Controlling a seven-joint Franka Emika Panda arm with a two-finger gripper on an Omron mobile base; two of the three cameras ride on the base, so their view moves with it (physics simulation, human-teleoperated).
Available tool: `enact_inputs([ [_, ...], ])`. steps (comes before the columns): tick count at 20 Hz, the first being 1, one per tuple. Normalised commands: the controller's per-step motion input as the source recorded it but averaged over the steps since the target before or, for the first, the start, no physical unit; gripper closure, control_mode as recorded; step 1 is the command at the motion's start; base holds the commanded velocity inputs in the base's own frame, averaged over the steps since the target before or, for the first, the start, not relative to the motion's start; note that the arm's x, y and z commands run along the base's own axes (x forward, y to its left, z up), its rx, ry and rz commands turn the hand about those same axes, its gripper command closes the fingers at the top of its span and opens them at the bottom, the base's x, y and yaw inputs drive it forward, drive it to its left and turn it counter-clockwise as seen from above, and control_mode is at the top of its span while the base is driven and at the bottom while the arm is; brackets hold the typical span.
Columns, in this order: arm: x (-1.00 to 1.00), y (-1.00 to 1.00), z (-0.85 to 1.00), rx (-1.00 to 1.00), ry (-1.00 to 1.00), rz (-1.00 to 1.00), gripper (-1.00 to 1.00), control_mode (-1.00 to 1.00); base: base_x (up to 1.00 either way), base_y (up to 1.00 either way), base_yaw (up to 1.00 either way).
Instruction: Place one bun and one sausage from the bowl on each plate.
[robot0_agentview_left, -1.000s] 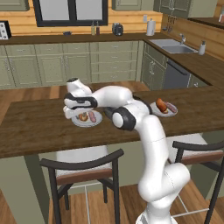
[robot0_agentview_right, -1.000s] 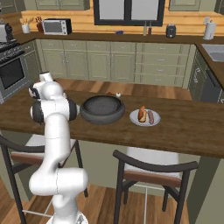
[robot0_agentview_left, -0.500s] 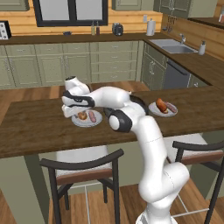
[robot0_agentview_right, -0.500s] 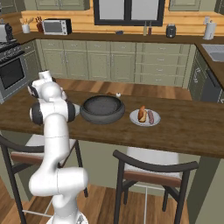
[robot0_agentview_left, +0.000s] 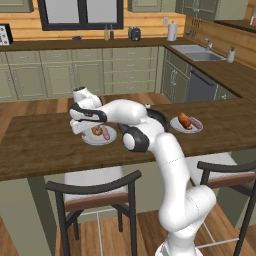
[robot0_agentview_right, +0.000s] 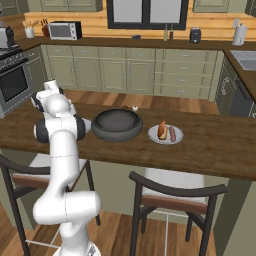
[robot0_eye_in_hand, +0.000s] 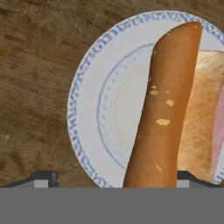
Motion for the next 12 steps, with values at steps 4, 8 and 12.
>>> enact_inputs([
  [4, -0.05, 0.00, -0.12, 0.00, 0.32, 0.00, -1.00, -1.00, 0.00, 0.00, 0.00],
  [8, 0.00, 0.00, -0.01, 0.00, 0.31, 0.00, -1.00, -1.00, 0.00, 0.00, 0.00],
  [12, -0.02, 0.03, 0.51, 0.00, -0.01, 0.00, -1.00, -1.00, 0.00, 0.00, 0.00],
])
